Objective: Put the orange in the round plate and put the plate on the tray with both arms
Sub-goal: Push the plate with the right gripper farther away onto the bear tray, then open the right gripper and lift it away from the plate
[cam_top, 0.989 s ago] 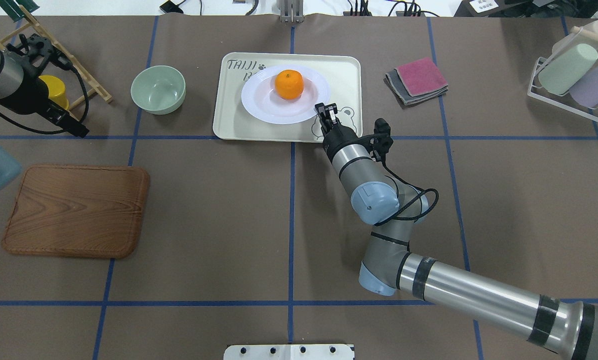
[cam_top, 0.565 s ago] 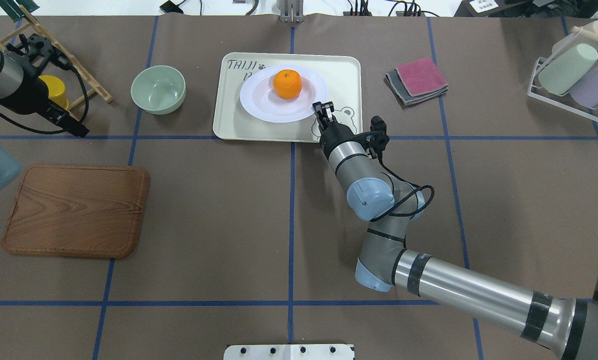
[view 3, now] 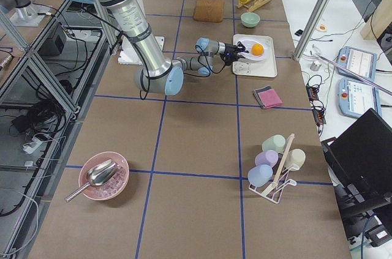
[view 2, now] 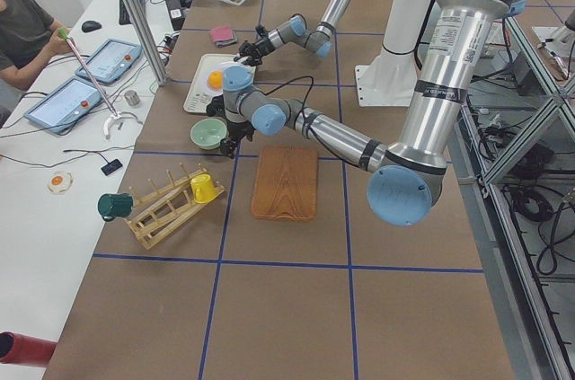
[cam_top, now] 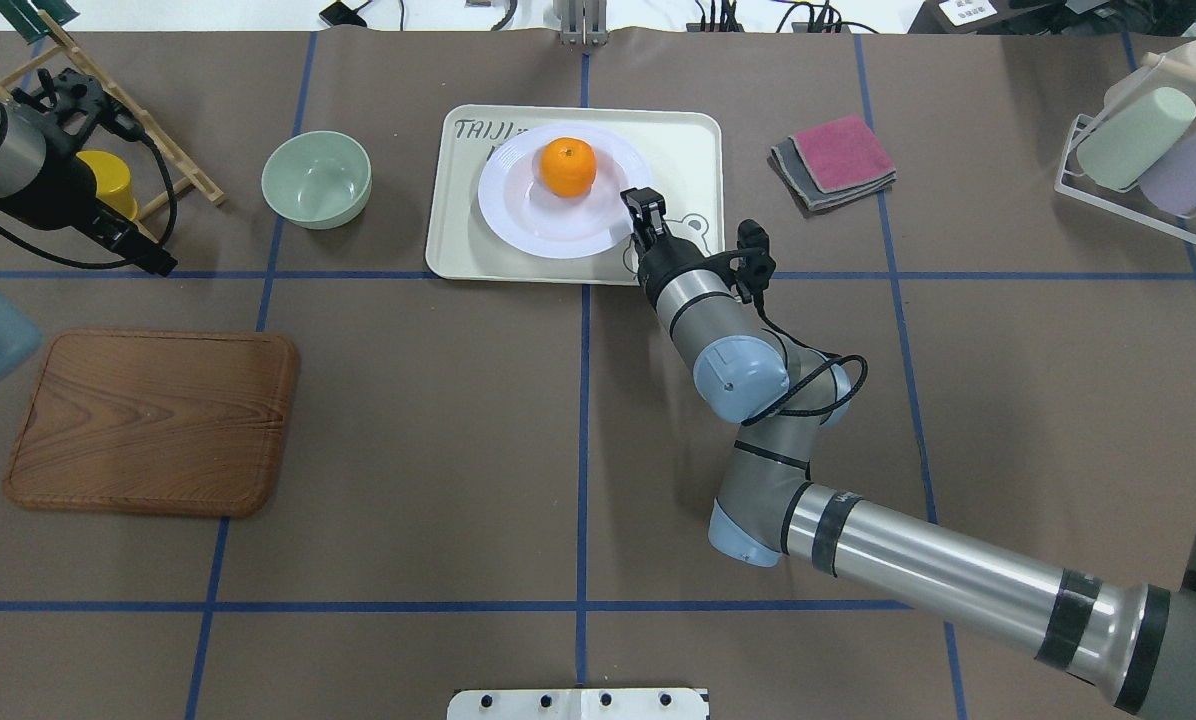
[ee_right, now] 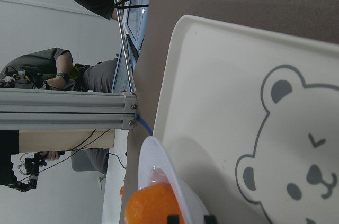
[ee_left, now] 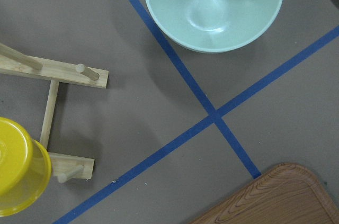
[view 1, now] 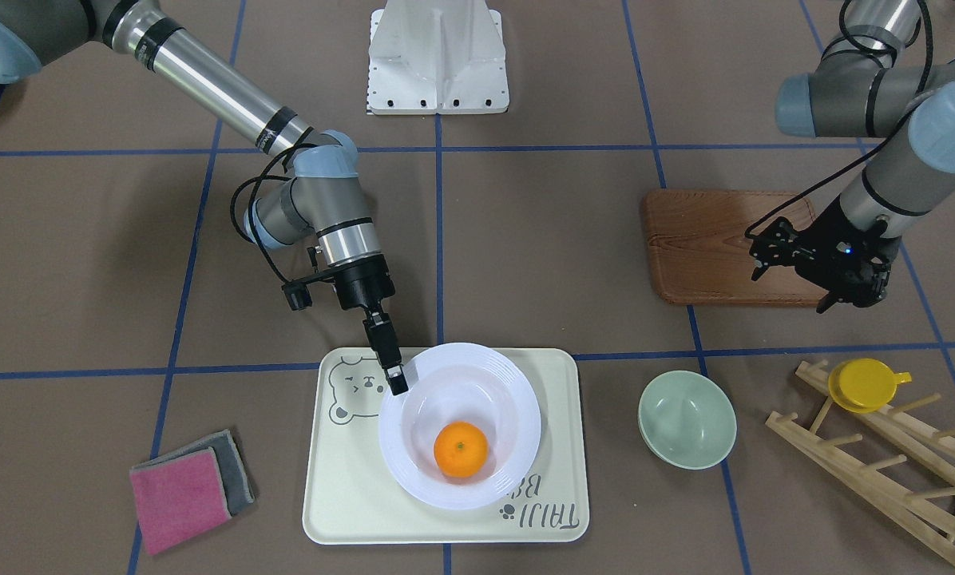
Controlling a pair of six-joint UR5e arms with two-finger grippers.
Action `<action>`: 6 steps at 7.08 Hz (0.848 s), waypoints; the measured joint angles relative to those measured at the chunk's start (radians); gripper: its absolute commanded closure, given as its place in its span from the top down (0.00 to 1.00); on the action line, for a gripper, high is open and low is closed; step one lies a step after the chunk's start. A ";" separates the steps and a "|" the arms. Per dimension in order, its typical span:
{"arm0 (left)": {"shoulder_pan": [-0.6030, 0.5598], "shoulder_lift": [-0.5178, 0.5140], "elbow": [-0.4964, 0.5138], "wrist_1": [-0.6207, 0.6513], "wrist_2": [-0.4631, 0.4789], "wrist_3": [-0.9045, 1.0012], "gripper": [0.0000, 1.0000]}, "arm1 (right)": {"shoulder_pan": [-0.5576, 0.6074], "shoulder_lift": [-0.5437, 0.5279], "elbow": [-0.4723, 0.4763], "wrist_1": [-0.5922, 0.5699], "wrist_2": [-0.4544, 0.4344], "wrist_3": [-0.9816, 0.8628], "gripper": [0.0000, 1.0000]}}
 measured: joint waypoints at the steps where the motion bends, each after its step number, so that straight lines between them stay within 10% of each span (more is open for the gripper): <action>1: 0.000 0.001 0.000 0.000 0.000 0.000 1.00 | 0.006 -0.003 0.021 -0.001 0.013 -0.032 1.00; 6: 0.000 0.000 -0.001 0.000 0.000 -0.003 1.00 | -0.099 -0.316 0.493 -0.013 -0.001 -0.262 1.00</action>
